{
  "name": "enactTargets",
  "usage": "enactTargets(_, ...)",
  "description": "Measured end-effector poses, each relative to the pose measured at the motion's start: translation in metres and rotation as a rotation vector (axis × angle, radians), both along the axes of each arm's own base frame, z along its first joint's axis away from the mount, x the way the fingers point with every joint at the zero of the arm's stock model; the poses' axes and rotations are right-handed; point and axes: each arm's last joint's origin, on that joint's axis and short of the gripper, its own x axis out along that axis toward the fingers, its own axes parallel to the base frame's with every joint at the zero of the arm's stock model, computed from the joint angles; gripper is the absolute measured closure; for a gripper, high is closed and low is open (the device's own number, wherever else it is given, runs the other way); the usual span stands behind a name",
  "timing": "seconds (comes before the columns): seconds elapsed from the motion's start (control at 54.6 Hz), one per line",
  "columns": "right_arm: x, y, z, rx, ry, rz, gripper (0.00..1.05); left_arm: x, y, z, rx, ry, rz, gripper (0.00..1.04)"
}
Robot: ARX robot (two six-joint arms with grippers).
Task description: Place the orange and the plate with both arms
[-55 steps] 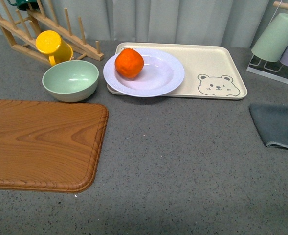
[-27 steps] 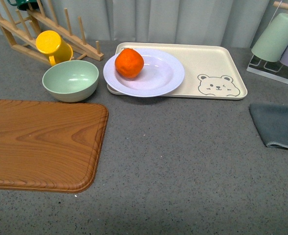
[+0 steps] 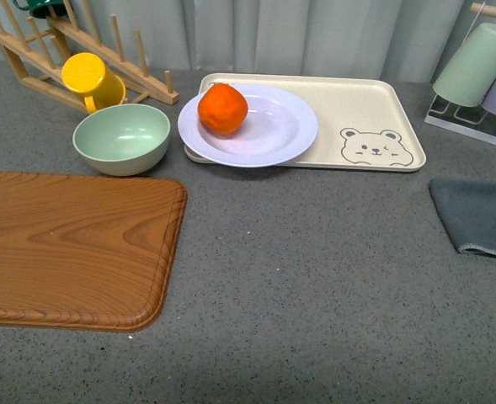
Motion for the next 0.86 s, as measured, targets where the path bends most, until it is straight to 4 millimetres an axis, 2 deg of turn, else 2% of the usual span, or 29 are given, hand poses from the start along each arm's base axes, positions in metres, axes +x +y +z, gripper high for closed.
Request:
enactTargets(0.183,-0.0070,0.0000,-0.0007,-0.003,-0.011,0.000,1.02,0.0000,0.0000,0.0000,0.000,0.000,0.000,0.06)
enactTargets(0.751,-0.0070,0.0000,-0.0007,-0.002,-0.012,0.001,0.07,0.0000,0.0000,0.0000,0.000,0.000,0.000,0.06)
enactTargets(0.861,-0.0070,0.0000,-0.0007,-0.002,-0.012,0.001,0.09,0.0000,0.0000,0.0000,0.000,0.000,0.000,0.06)
